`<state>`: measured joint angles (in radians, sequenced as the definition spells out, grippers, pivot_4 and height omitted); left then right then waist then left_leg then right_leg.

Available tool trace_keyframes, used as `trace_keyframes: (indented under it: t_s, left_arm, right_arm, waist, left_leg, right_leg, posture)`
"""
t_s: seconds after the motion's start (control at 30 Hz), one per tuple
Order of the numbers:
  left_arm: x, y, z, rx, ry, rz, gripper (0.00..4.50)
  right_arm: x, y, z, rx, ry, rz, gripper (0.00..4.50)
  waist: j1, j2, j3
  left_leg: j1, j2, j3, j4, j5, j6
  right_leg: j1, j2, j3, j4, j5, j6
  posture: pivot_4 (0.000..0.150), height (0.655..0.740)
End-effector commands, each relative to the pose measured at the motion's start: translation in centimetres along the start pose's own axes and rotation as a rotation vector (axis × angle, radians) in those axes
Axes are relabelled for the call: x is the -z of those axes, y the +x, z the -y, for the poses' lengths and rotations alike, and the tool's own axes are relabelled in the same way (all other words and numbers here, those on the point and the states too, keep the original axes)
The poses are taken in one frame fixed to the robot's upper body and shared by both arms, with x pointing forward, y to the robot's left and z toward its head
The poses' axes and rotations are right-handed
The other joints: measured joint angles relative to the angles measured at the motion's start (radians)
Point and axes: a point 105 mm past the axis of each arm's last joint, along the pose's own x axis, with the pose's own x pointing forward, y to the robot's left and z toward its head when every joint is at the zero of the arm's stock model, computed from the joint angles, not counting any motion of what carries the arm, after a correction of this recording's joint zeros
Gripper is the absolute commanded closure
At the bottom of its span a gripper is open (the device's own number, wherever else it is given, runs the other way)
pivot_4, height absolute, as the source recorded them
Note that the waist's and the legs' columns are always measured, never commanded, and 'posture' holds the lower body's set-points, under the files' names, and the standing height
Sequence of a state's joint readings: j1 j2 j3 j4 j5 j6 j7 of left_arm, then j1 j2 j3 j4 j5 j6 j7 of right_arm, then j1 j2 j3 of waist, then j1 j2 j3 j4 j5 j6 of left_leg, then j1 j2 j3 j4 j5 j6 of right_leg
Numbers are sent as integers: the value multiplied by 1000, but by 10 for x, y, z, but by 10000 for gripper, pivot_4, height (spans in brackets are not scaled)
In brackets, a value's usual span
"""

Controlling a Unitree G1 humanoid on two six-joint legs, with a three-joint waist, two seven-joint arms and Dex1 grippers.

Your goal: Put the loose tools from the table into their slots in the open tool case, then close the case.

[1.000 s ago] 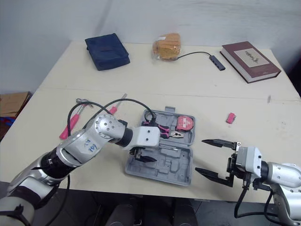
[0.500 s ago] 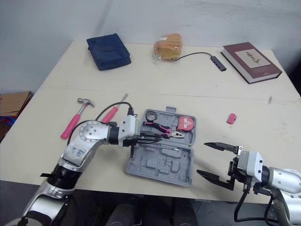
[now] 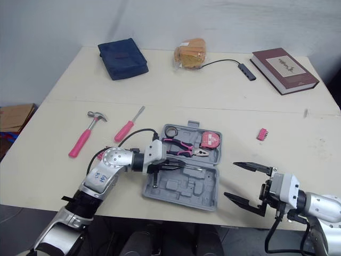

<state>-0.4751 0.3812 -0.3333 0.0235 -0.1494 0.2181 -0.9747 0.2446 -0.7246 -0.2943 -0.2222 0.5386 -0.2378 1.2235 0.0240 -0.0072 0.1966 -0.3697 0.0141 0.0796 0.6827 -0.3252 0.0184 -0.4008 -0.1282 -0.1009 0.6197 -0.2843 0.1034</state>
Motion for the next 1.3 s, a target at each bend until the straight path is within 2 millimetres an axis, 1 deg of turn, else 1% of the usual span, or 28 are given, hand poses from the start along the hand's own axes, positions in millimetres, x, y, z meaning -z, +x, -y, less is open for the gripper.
trace_keyframes:
  t_s: [0.03, 0.17, 0.33, 0.53, 0.6, 0.73, 0.8, 0.87, 0.93, 0.97, 1.0, 1.03, 1.07, 1.1, 1.13, 1.17, 1.23, 1.3]
  left_arm:
    - [13, -3, 1, -10, -39, -59, 44765]
    - [22, -5, 1, -26, -70, -101, 44765]
    - [27, -4, 2, -40, -97, -137, 44765]
    - [50, -3, 10, -44, -203, -293, 44765]
    - [56, -2, 14, -24, -206, -339, 44765]
    - [52, 4, 15, -29, -191, -324, 44765]
    - [49, 6, 16, -20, -183, -305, 44765]
    - [31, 8, 15, -12, -116, -190, 44765]
    - [10, 6, 12, -10, -49, -63, 44765]
    - [-2, 0, 10, -3, -67, 4, 44765]
    - [-15, -7, 5, -14, 4, 59, 44765]
    - [-23, -11, 3, -23, 55, 89, 44765]
    - [-33, -17, -1, -38, 89, 129, 44765]
    - [-43, -24, -4, -56, 132, 181, 44765]
    - [-50, -31, -8, -81, 132, 224, 44765]
    - [-55, -40, -8, -81, 159, 252, 42373]
    - [-56, -57, -11, -111, 181, 271, 36722]
    - [-56, -76, -16, -171, 185, 289, 26563]
  right_arm:
    - [-6, -2, 3, 28, -31, 17, 0]
    - [-6, -2, 3, 28, -31, 16, 0]
    - [-7, -2, 3, 25, -31, 16, 0]
    - [-8, -2, 3, 20, -32, 15, 0]
    - [-8, -1, 4, 20, -33, 14, 0]
    - [-8, -1, 5, 20, -36, 14, 0]
    - [-8, -1, 5, 21, -37, 14, 0]
    - [-9, -2, 5, 22, -38, 13, 0]
    - [-9, -4, 6, 25, -39, 10, 0]
    - [-9, -6, 7, 29, -41, 6, 0]
    - [-10, -8, 11, 50, -44, 4, 0]
    - [-11, -11, 14, 65, -46, 4, 0]
    - [-13, -13, 19, 97, -44, 11, 0]
    - [-14, -17, 24, 118, -51, 9, 0]
    - [-14, -21, 27, 126, -56, -1, 0]
    - [-13, -27, 29, 128, -53, -18, 0]
    - [-12, -38, 34, 136, -61, -53, 0]
    - [-10, -48, 39, 142, -78, -90, 0]
  waist:
    - [0, 0, 0]
    - [-1, 0, 0]
    - [-1, 1, 0]
    - [1, 0, -2]
    - [1, 0, -4]
    - [1, 3, -12]
    - [1, 5, -14]
    - [1, 6, -15]
    - [1, 7, -15]
    - [1, 7, -15]
    - [1, 7, -14]
    - [1, 7, -13]
    - [1, 7, -13]
    - [1, 7, -13]
    - [1, 7, -13]
    - [1, 7, -13]
    - [0, 7, -13]
    - [-1, 8, -13]
  left_leg:
    - [0, 0, 0, 0, 0, 0]
    - [2, 0, 0, 0, 0, 0]
    - [3, 1, -1, 0, -1, 0]
    - [6, 1, -2, 0, -2, 1]
    - [8, 1, -2, -1, -2, 1]
    - [12, 2, -2, -1, -7, 3]
    - [15, 3, -3, -2, -9, 4]
    - [17, 4, -6, -2, -12, 7]
    - [17, 4, -7, -2, -13, 6]
    - [16, 4, -8, -2, -13, 6]
    - [16, 4, -8, -2, -13, 5]
    - [14, 5, -9, -2, -12, 4]
    - [13, 4, -9, -1, -10, 0]
    - [13, 4, -9, -1, -10, -1]
    - [13, 4, -10, -1, -10, -1]
    - [13, 4, -10, -1, -10, 0]
    - [13, 4, -10, -1, -10, 0]
    - [13, 4, -10, -2, -10, 0]
  right_leg:
    - [0, 0, 0, 0, 0, 0]
    - [2, 0, 0, -1, 0, 0]
    - [4, -1, 0, -1, 0, 0]
    - [7, -2, -1, -2, 0, 0]
    - [9, -2, -1, -3, 0, 0]
    - [13, -3, -1, -5, 0, 0]
    - [18, -4, -1, -9, 0, 0]
    - [23, -4, 0, -12, 0, 0]
    - [24, -4, 1, -13, 0, -1]
    - [24, -4, 1, -14, 0, -1]
    - [24, -4, 1, -14, 0, -1]
    - [23, -4, 0, -15, 0, -1]
    - [22, -4, 0, -15, 0, -1]
    - [21, -4, 0, -15, 0, -1]
    - [22, -4, -1, -15, 0, -1]
    - [22, -4, -1, -15, 0, -1]
    - [22, -4, -1, -16, 0, -1]
    - [22, -3, -1, -17, 0, -1]
  posture:
    - [1500, 7400]
    - [1500, 7400]
    - [1500, 7400]
    - [1500, 7400]
    - [1500, 7400]
    - [1500, 7400]
    - [1500, 7400]
    - [1500, 7400]
    - [1500, 7400]
    - [1500, 7400]
    - [1500, 7400]
    - [1500, 7400]
    - [1500, 7400]
    - [1500, 7400]
    - [1500, 7400]
    - [1500, 7400]
    - [1500, 7400]
    - [1500, 7400]
